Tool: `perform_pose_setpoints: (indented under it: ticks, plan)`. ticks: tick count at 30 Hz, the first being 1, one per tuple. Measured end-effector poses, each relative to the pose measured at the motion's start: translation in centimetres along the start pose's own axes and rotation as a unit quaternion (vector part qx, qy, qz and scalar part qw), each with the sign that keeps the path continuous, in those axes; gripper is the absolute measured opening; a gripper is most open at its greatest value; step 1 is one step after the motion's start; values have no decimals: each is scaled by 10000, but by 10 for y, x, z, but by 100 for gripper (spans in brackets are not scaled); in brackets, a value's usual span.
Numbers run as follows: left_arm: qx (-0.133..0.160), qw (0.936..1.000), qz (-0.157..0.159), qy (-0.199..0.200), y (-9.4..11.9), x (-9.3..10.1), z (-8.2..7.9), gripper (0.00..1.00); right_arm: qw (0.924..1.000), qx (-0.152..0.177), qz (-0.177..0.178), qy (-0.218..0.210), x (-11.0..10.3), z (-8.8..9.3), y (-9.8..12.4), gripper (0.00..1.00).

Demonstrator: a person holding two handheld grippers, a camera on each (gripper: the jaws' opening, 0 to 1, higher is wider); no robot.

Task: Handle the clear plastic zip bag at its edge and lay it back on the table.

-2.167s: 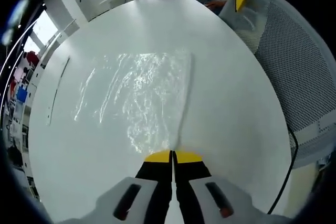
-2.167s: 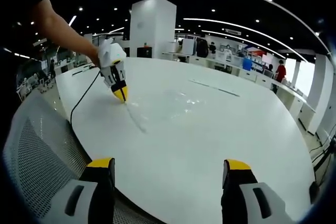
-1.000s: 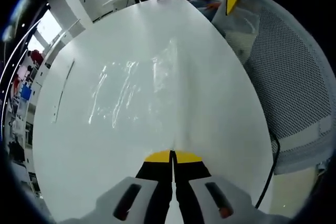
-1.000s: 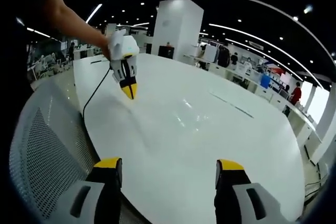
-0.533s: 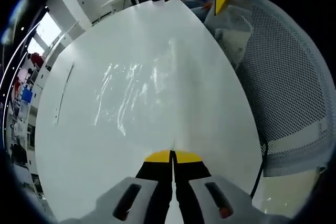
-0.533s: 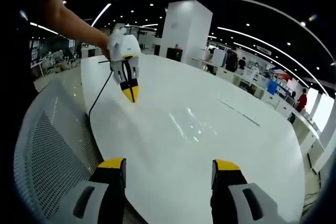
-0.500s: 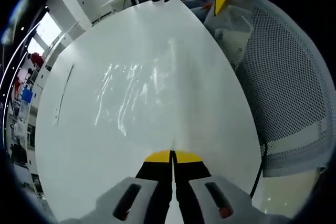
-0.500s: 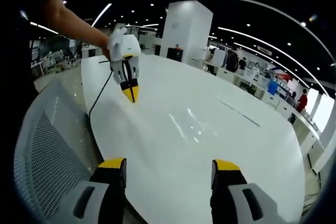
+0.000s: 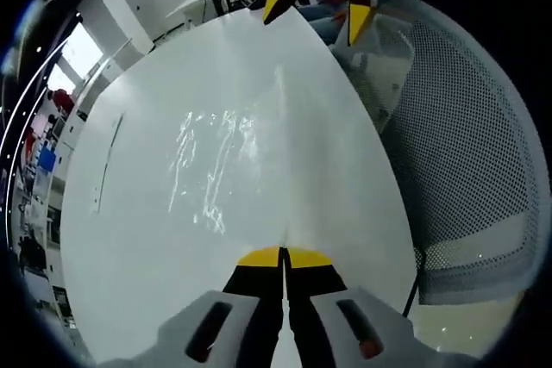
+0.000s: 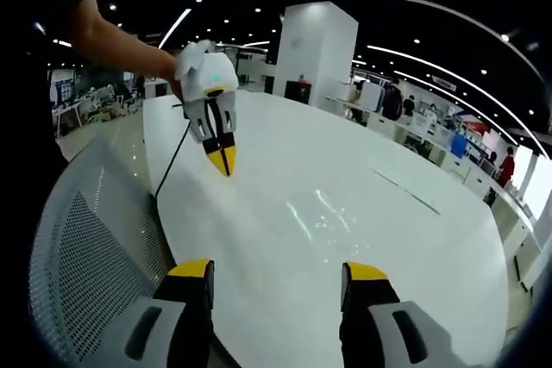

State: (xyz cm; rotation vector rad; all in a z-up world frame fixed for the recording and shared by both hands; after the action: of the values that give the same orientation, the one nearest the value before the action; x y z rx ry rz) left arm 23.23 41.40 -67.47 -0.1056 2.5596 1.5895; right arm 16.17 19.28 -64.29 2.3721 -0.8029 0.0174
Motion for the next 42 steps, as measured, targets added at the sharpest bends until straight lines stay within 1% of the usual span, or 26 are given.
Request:
perform_pose_setpoints:
  ticks: [2, 10, 17, 22, 27, 32, 38, 42]
  plan:
    - [-41, 10000, 14, -39, 0, 2, -2, 0, 10000, -2, -38, 17, -1, -2, -1, 54]
    - [-54, 9999, 78, -94, 1, 7, -10, 0, 9998, 19, -168, 120, -4, -9, -7, 50]
    - [-62, 9997, 174, -138, 0, 13, -20, 0, 9995, 31, -293, 133, -6, -13, -13, 40]
    - [-104, 9994, 291, -146, -4, 19, -27, 0, 9990, -2, -423, 164, -10, -14, -18, 37]
    - [-136, 9992, 350, -127, -7, 24, -31, 0, 9979, -69, -597, 242, -16, -15, -23, 30]
    - [-82, 9992, 366, -97, -9, 28, -38, 0, 9972, -161, -712, 149, -20, -13, -28, 28]
    - [-41, 9993, 359, -71, -10, 30, -45, 0, 9956, -281, -834, 324, -26, -11, -34, 21]
    - [38, 9994, 353, -61, -10, 31, -50, 0, 9945, -327, -891, 446, -28, -11, -39, 16]
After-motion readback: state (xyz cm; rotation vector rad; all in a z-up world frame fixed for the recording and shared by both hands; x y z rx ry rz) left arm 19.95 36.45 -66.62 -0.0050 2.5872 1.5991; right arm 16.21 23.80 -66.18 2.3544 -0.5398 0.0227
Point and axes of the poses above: the point that each gripper's makers call its tool centre point, and the gripper's own axes: y roughly backward along the fingers, x roughly to its right, z roughly out of its underside, the point moved 5 cm from there along y, roughly backward along the fingers, and after that the axes turned 5 degrees about y, right-handed, at the moved point
